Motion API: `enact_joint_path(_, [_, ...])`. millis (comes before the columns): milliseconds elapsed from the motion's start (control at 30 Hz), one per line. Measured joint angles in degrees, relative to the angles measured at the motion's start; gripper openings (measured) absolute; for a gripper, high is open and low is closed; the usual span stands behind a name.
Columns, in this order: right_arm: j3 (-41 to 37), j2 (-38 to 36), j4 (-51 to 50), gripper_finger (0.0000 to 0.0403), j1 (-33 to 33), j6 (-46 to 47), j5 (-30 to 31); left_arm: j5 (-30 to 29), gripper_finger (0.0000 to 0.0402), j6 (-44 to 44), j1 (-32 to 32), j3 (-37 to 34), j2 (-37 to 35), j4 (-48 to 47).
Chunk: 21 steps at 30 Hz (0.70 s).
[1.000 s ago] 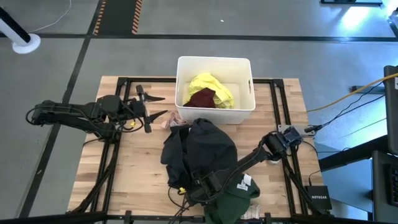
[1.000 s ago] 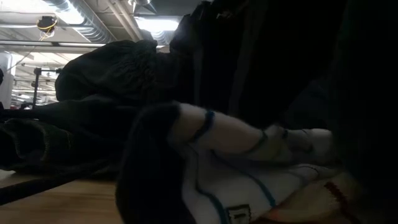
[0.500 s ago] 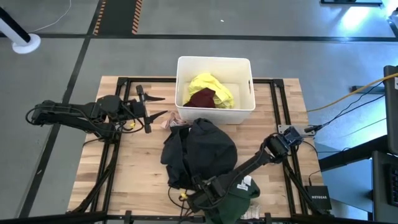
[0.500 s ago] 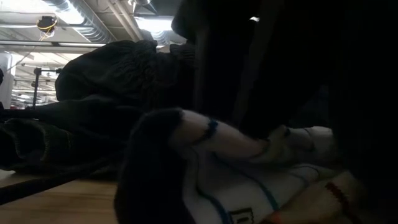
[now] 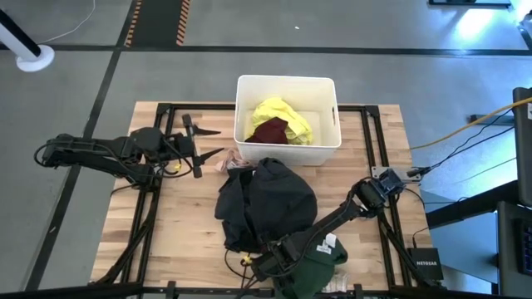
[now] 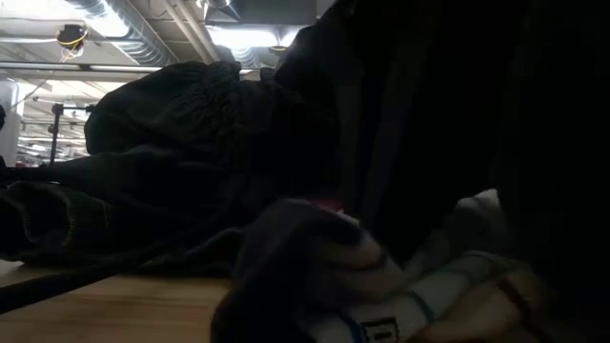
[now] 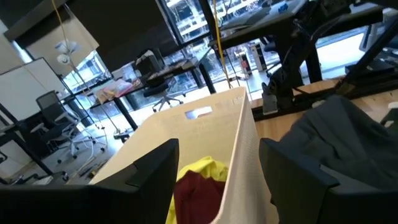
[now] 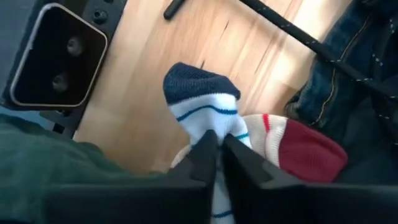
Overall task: Sort clothes
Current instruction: Put the blue and white sock into the white bin
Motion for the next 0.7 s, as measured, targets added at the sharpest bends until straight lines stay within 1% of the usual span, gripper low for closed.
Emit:
enact_joint_path(67, [0.0,0.0,0.0,0.0012,0.0,1.3,-0.8,0.0,0.0219,-0.1,0.0,0.0,0.0,-0.2])
enact_joint_path(167, [0.0,0.0,-0.7,0.0020,0.0,4.3,-1.2,0.0,0.0219,-0.5,0.0,0.0,0.0,-0.4])
enact_joint_path(300, [3.0,-0.1,-5.7,0.0007,0.0,5.8,-1.5,0.0,0.0219,-1.1,0.0,0.0,0.0,-1.1])
enact_joint_path(467, [11.8,-0.2,-14.2,0.0009,-0.1,7.4,3.7,0.0,0.0219,-0.5,0.0,0.0,0.0,-1.1])
enact_joint_path(567, [18.3,-0.3,-20.2,0.0005,-0.3,7.5,6.7,0.0,0.0219,0.0,0.0,0.0,-0.1,-1.1])
enact_joint_path(633, [23.1,-0.3,-24.0,0.0005,-0.5,8.4,9.9,0.0,0.0219,0.0,0.0,0.0,-0.2,-1.1])
enact_joint_path(667, [24.5,-0.5,-25.0,0.0006,-0.7,9.0,12.0,0.0,0.0219,0.0,0.0,0.0,-0.3,-1.1])
enact_joint_path(700, [23.9,-1.9,-24.4,0.0006,-0.8,10.3,13.7,0.0,0.0219,0.0,0.0,0.0,-0.4,-1.1])
